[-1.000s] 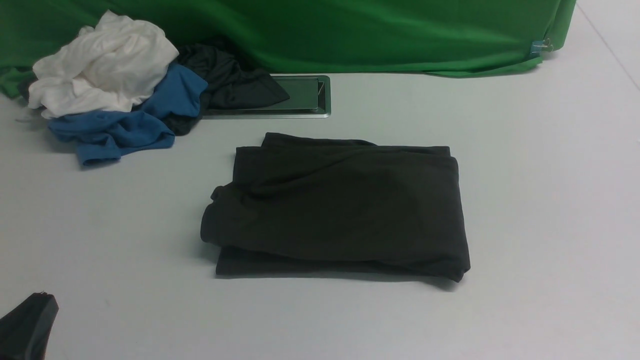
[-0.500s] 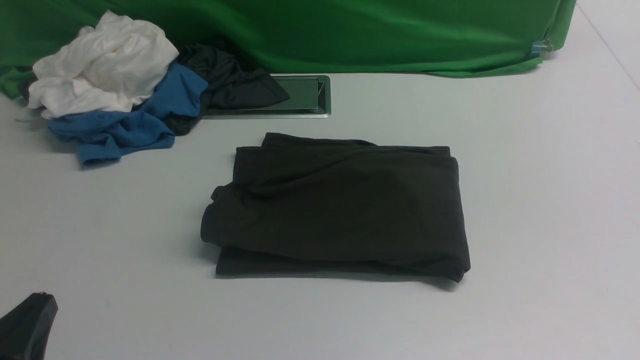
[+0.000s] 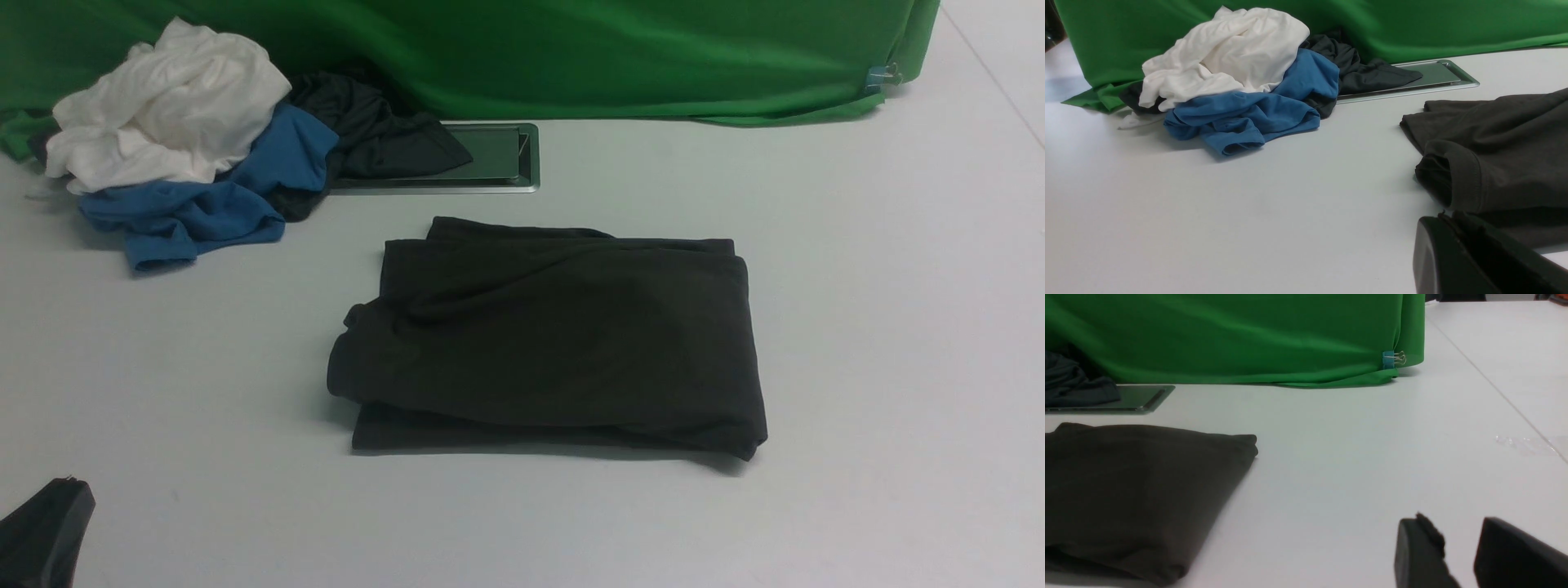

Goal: Fold a long-sleeved shirt on a white desktop.

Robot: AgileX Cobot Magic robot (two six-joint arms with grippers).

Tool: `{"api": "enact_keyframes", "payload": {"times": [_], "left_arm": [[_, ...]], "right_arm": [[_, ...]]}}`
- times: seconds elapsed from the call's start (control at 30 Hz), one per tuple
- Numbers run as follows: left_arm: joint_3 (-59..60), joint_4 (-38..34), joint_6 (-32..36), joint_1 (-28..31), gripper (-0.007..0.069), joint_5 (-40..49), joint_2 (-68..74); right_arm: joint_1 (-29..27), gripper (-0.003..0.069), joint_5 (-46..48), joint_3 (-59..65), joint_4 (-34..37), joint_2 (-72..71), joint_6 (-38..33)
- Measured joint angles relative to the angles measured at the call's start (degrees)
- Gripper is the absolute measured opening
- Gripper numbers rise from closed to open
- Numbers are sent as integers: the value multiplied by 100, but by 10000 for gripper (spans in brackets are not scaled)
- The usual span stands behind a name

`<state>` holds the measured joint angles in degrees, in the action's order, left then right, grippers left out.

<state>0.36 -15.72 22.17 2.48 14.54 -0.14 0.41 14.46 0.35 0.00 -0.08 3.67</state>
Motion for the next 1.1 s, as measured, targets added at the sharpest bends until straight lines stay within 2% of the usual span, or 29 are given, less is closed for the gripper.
{"api": "enact_keyframes", "payload": {"times": [1.1], "left_arm": [[0, 87, 0, 0, 20, 0, 0]], "right_arm": [[0, 239, 0, 0, 0, 0, 0]]}}
